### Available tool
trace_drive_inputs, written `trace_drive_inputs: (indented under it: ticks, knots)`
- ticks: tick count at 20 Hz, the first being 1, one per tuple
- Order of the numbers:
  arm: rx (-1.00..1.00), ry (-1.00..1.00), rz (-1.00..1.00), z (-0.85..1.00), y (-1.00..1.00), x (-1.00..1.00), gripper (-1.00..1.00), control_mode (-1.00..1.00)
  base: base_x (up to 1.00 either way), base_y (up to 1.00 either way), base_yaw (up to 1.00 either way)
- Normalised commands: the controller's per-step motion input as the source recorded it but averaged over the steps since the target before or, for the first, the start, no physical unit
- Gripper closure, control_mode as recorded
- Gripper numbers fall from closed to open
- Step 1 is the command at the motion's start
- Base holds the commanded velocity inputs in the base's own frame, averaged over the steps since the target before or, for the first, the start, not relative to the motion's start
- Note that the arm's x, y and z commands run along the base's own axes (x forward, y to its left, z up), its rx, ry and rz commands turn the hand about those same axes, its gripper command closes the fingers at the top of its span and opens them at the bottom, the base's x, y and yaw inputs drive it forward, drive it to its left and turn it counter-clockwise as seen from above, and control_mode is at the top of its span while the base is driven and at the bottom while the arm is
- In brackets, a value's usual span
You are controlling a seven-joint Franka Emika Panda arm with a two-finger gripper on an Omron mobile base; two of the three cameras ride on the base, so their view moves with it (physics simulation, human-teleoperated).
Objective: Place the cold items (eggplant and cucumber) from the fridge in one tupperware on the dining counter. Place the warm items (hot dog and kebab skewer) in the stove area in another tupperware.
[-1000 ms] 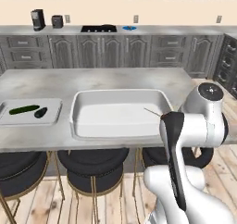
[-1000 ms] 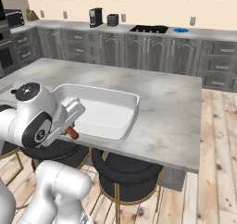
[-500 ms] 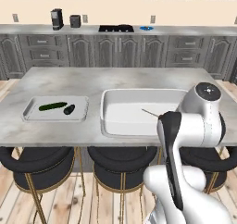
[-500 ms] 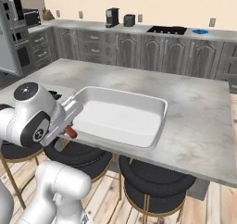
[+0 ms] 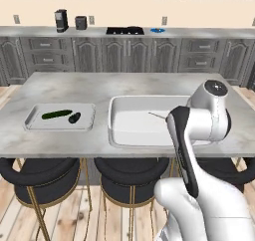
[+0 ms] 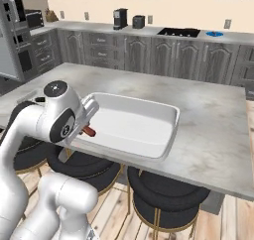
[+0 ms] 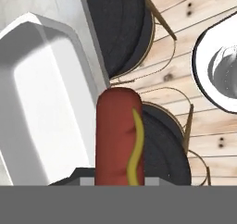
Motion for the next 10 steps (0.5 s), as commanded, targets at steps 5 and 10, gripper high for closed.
trace_drive_inputs:
  ticks: [5, 10]
  knots:
    - [0.00, 0.13, 0.05, 0.00, -0.35, 0.90, 1.00, -1.00, 0.00, 0.00, 0.00]
    - [0.00, 0.19, 0.07, 0.00, -0.26, 0.99, 1.00, -1.00, 0.00, 0.00, 0.00]
